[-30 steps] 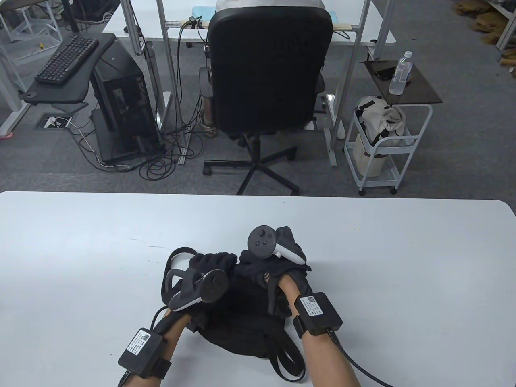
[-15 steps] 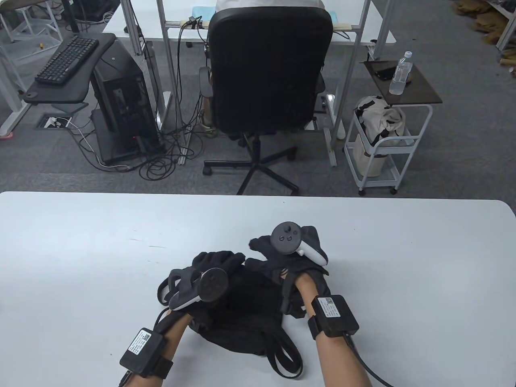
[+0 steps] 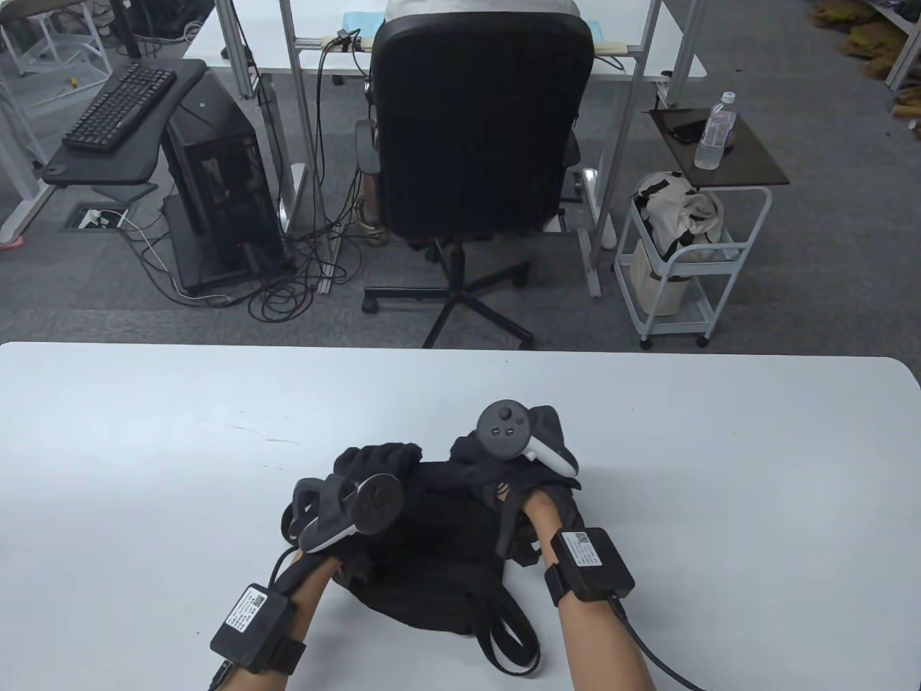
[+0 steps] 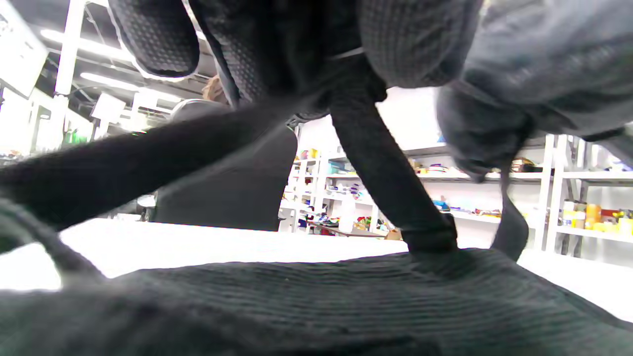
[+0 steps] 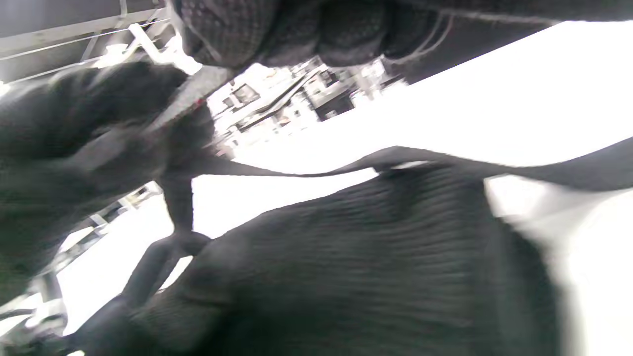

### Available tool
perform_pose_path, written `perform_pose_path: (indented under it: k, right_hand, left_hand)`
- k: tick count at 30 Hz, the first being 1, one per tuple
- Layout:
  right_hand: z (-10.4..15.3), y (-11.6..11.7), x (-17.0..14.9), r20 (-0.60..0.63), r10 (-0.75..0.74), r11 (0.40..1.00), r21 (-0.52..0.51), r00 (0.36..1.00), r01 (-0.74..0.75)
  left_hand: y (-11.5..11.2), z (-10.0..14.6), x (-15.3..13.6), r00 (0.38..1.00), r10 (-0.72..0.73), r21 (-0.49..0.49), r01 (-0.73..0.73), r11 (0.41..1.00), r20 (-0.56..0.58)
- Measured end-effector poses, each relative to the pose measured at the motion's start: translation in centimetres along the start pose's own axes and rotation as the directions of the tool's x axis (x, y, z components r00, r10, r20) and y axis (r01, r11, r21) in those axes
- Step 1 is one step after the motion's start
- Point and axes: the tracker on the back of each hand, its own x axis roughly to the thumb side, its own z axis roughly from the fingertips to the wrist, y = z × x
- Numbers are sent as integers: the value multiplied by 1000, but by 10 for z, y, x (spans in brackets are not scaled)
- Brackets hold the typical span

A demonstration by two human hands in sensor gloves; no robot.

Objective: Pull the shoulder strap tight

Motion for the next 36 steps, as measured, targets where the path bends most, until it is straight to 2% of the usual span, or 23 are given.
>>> perform_pose_path:
  k: [3, 6, 7, 9, 11, 14, 16, 19, 21, 23, 29, 34, 36]
  right_hand:
    - [10, -8, -18, -71, 51, 999, -14, 996, -53]
    - [10, -6, -12, -112, 128, 987, 114, 985, -115]
    - [8, -5, -8, -95, 99, 989, 121, 990, -88]
    - [-1, 1, 6, -19, -80, 989, 121, 997, 82]
    - [-11, 13, 23, 43, -225, 964, 152, 973, 216]
    - [-25, 29, 42, 66, -231, 953, 217, 971, 212]
    - [-30, 31, 45, 51, -191, 969, 169, 980, 180]
    - [-29, 33, 46, 62, -226, 961, 179, 972, 212]
    - [-25, 31, 45, 93, -181, 978, 121, 979, 169]
    - [-21, 29, 45, 102, -136, 986, 111, 985, 125]
    - [-8, 17, 33, 105, -53, 998, 48, 993, 48]
    - [10, -6, -16, -56, 73, 997, 7, 996, -72]
    - [13, -6, -28, -101, 49, 997, 72, 994, -42]
  left_hand:
    - [0, -1, 2, 999, 42, -3, -42, 999, 6]
    - [2, 0, 7, 999, 50, 23, -51, 998, 22]
    - [2, 0, 8, 997, 68, 19, -68, 997, 34]
    - [3, 0, 11, 993, 107, 8, -107, 994, 56]
    - [5, 1, 12, 995, 83, 37, -84, 996, 49]
    - [7, 2, 11, 996, 75, 38, -77, 996, 54]
    - [7, 2, 7, 998, 55, 34, -57, 998, 42]
    - [6, 1, 3, 995, 92, 16, -93, 996, 37]
    - [7, 0, 3, 998, 64, 14, -65, 998, 29]
    - [5, -1, 5, 997, 71, -8, -71, 997, 40]
    - [5, 0, 10, 998, 29, 7, -29, 1000, 48]
    - [1, -1, -4, 999, 35, -11, -35, 999, 6]
    - [-2, -2, -2, 998, 65, -12, -65, 998, 16]
